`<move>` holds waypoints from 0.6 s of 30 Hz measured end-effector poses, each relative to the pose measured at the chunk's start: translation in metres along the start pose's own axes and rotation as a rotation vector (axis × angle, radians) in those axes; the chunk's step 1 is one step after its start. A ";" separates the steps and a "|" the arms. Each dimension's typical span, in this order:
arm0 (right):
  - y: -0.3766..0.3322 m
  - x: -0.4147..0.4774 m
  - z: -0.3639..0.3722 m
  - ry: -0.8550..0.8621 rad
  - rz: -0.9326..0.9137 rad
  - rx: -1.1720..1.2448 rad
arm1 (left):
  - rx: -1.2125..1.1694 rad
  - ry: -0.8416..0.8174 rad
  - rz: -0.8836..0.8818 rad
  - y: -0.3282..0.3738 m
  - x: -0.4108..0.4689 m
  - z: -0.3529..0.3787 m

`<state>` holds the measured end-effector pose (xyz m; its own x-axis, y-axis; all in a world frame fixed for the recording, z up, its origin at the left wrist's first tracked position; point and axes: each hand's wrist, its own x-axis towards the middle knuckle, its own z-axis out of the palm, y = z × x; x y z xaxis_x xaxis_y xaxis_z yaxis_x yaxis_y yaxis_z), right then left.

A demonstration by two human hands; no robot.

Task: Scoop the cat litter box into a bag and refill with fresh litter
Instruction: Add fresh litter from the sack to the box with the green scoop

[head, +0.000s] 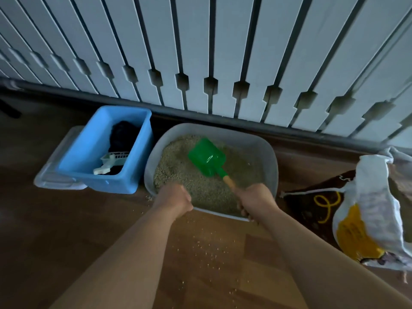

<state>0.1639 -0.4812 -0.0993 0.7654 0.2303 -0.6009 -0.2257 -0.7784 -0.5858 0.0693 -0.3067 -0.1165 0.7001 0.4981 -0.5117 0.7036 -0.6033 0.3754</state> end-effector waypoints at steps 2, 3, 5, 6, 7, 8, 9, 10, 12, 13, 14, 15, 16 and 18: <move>-0.004 0.000 0.016 -0.097 0.088 0.045 | -0.010 0.035 0.004 -0.003 -0.002 0.003; -0.005 0.001 0.022 -0.115 0.102 0.020 | -0.016 0.049 0.007 -0.003 -0.002 0.003; -0.005 0.002 0.026 -0.116 0.098 -0.016 | -0.015 0.050 0.012 -0.004 0.000 0.004; -0.001 0.002 0.025 -0.096 0.086 0.005 | -0.010 0.046 0.012 -0.003 0.001 0.004; 0.002 0.001 0.021 -0.064 0.078 0.061 | -0.006 0.048 0.015 -0.003 0.000 0.003; 0.007 -0.001 0.016 -0.030 0.087 0.127 | -0.001 0.053 0.018 -0.003 0.001 0.004; 0.011 -0.003 0.011 -0.003 0.117 0.176 | -0.001 0.061 0.023 -0.004 0.002 0.005; 0.015 -0.006 0.006 0.014 0.167 0.205 | -0.001 0.067 0.021 -0.004 0.001 0.006; 0.019 -0.013 -0.003 0.026 0.271 0.244 | -0.001 0.092 0.021 -0.003 0.000 0.008; 0.020 -0.018 -0.006 0.025 0.304 0.257 | 0.003 0.104 0.025 -0.003 -0.001 0.010; 0.021 -0.023 -0.009 0.015 0.323 0.271 | 0.007 0.115 0.030 -0.004 -0.001 0.011; 0.022 -0.029 -0.010 -0.006 0.330 0.285 | 0.001 0.121 0.035 -0.004 -0.003 0.012; 0.025 -0.034 -0.010 -0.042 0.324 0.300 | -0.009 0.130 0.041 -0.004 -0.002 0.014; 0.030 -0.045 -0.005 -0.141 0.292 0.280 | -0.024 0.137 0.034 -0.004 -0.004 0.014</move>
<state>0.1255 -0.5176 -0.0874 0.5598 0.1163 -0.8204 -0.5905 -0.6386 -0.4934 0.0619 -0.3155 -0.1267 0.7322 0.5594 -0.3885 0.6810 -0.6070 0.4095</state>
